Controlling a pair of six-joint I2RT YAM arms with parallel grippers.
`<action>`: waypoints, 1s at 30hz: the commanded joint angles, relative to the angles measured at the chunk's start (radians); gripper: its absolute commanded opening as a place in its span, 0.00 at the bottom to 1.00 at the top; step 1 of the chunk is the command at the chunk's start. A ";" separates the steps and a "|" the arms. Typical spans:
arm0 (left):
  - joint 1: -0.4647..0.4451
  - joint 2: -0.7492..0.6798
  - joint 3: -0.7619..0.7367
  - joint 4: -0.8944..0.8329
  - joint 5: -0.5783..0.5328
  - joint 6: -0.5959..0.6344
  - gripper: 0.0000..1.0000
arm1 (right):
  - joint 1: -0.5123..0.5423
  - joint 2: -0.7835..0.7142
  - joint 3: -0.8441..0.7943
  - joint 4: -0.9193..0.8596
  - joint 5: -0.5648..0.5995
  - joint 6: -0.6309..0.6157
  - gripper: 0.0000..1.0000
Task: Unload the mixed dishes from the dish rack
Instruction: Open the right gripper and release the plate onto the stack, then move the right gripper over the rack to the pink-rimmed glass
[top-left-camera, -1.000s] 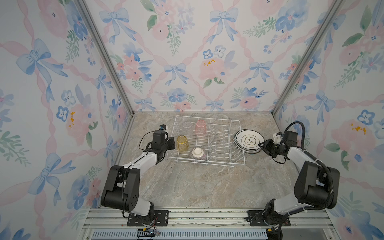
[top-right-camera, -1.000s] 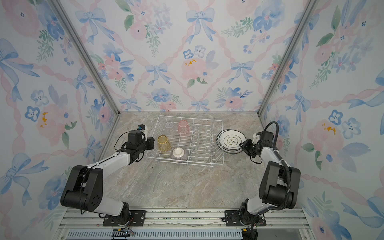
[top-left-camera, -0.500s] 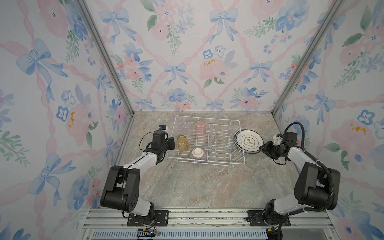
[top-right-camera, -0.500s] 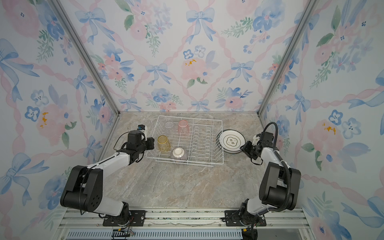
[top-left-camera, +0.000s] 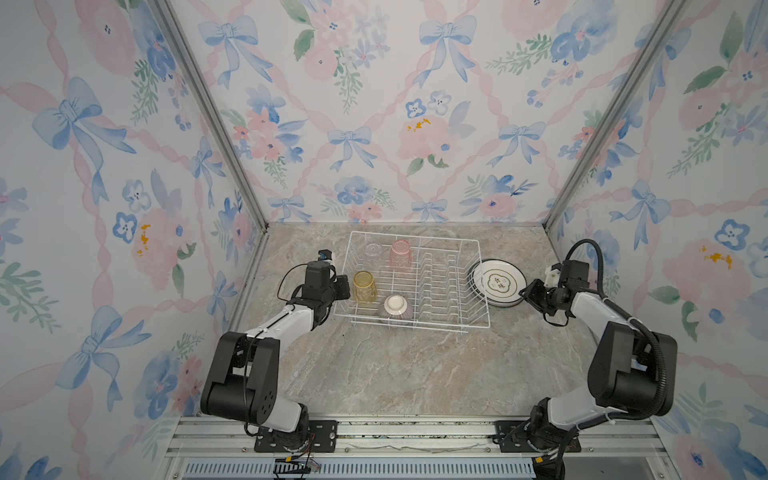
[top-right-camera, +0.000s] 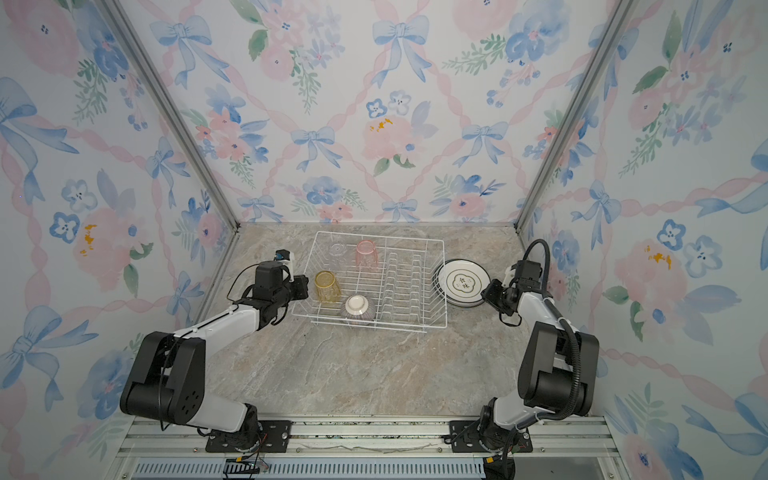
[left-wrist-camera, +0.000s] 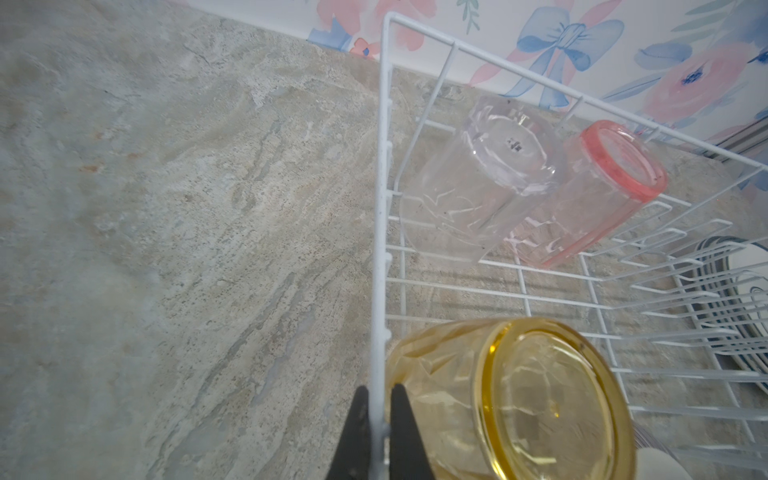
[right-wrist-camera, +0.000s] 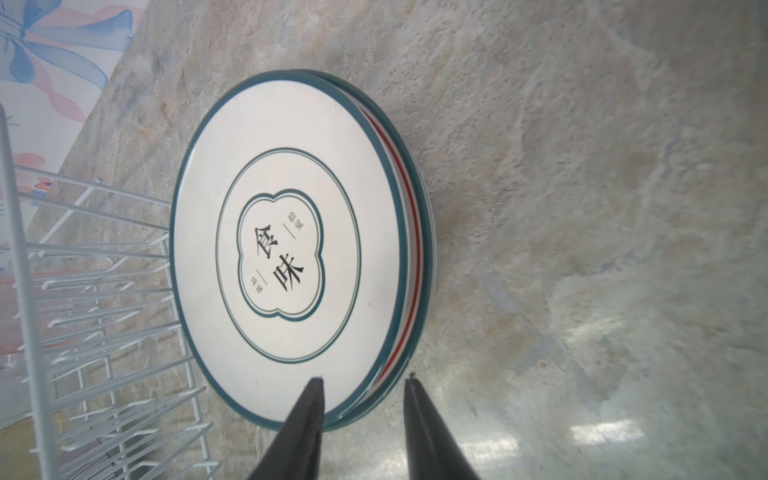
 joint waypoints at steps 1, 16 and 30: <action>0.004 0.016 -0.054 -0.107 -0.031 -0.004 0.00 | 0.020 0.028 0.040 0.021 0.040 -0.002 0.32; 0.009 -0.006 -0.060 -0.123 -0.042 -0.004 0.00 | 0.042 0.081 0.074 0.046 0.029 0.005 0.26; 0.008 -0.028 -0.046 -0.136 -0.046 -0.008 0.00 | 0.141 -0.080 0.149 0.014 0.066 -0.097 0.29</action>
